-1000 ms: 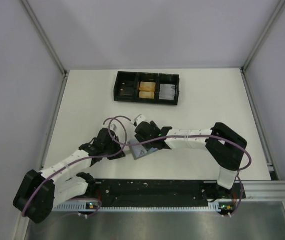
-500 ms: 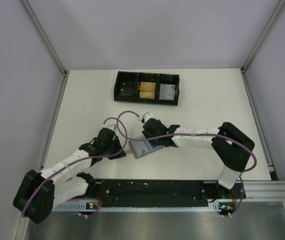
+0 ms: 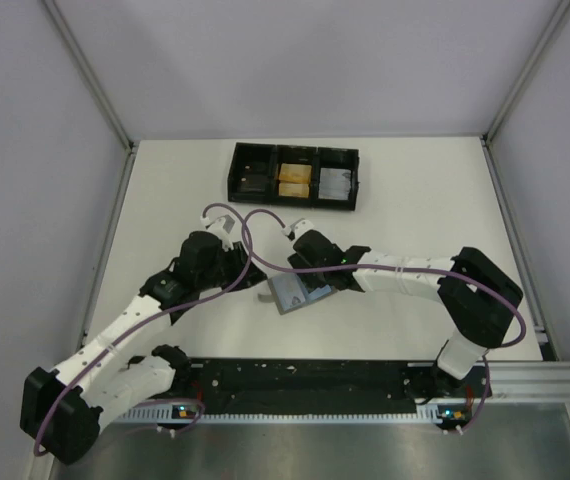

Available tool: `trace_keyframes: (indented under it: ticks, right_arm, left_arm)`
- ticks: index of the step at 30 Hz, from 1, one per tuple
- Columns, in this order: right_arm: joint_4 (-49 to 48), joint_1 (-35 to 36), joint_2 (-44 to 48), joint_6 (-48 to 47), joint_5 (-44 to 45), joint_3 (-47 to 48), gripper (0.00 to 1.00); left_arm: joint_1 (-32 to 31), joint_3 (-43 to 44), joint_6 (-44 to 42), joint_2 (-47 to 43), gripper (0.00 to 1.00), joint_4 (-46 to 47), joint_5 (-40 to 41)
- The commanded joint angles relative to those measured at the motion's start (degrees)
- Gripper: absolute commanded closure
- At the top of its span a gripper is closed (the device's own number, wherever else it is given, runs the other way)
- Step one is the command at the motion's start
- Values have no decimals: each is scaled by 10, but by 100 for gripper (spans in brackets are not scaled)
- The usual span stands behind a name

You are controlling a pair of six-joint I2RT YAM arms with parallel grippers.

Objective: Take the credit cards out of the card holder
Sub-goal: Remove the credit card from the card holder.

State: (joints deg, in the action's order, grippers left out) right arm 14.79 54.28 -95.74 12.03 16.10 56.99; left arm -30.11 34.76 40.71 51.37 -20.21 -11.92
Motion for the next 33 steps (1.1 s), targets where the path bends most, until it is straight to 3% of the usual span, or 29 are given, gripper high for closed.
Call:
trace_keyframes:
  ticks: [1, 14, 18, 23, 30, 33]
  right_arm:
    - [-4, -5, 22, 2, -6, 9, 46]
    - [-3, -43, 59, 9, -4, -19, 45]
    - [-4, -42, 91, 19, -41, -16, 55]
    - [-32, -43, 114, 43, -107, -9, 60]
    - [-100, -53, 85, 79, -205, -13, 68]
    - [-144, -76, 67, 115, -236, -38, 77]
  left_arm:
    - [-6, 37, 14, 40, 71, 67, -69]
    - [-29, 31, 21, 215, 91, 180, -72]
    - [-31, 18, 28, 250, 96, 197, -59]
    - [-30, 9, 28, 280, 100, 220, -38]
    - [-30, -4, 25, 303, 100, 217, -14]
    - [-30, -10, 27, 310, 100, 218, -9]
